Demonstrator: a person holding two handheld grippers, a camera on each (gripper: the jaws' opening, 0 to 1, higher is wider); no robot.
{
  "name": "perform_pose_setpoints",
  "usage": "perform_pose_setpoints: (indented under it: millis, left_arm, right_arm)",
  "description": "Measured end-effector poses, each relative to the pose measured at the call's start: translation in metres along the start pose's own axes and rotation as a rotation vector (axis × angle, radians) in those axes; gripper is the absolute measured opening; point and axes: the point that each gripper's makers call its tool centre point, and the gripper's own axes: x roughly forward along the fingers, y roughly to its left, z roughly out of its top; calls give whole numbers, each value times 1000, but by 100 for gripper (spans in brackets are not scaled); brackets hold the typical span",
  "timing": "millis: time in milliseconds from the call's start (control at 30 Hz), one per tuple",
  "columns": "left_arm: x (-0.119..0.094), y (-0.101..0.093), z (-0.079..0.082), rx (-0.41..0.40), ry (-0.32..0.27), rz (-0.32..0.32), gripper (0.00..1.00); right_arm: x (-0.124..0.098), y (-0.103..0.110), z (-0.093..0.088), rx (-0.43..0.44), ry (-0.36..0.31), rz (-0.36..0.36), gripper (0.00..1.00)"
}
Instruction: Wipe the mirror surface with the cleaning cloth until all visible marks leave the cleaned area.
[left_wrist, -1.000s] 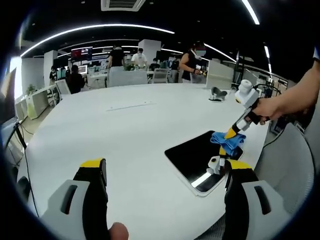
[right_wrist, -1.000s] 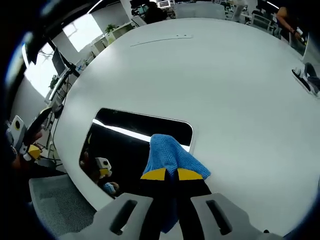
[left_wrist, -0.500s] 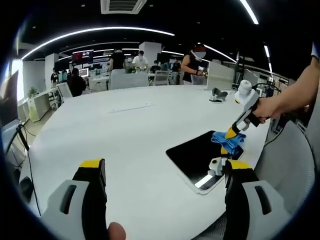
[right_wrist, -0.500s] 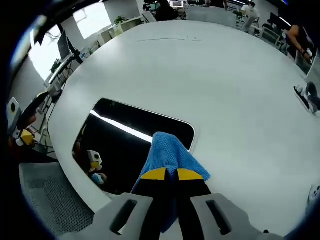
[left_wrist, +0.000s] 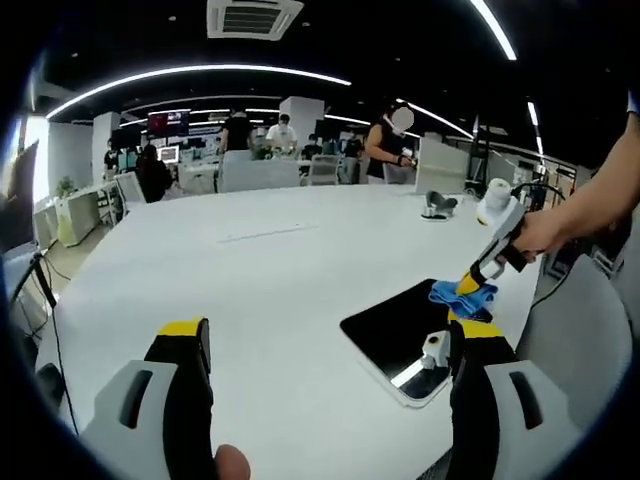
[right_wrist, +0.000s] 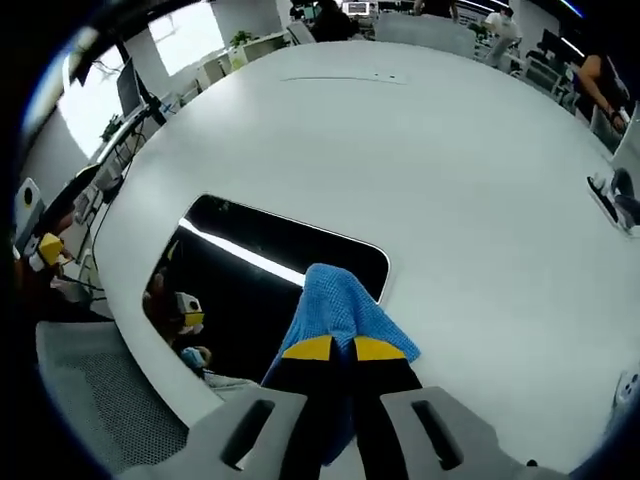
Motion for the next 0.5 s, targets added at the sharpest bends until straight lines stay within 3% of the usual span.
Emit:
perform_pose_setpoints:
  millis: [33, 100, 167, 267, 400, 500]
  left_arm:
    - [0, -5, 2, -1, -9, -14, 99]
    - [0, -13, -11, 64, 40, -50, 99]
    - [-2, -13, -13, 34, 44, -40, 99]
    - [-4, -11, 2, 50, 12, -8, 99]
    - [-5, 1, 23, 72, -48, 68, 99]
    - [-11, 9, 24, 22, -73, 120, 99]
  right_arm:
    - [0, 0, 1, -4, 6, -6, 0]
    - [0, 1, 1, -9, 10, -11, 0]
    - [-1, 0, 0, 3, -4, -1, 0]
    - [-1, 0, 0, 130, -19, 24, 0]
    - [0, 1, 2, 74, 28, 20, 0]
    - [0, 1, 1, 14, 38, 11, 0]
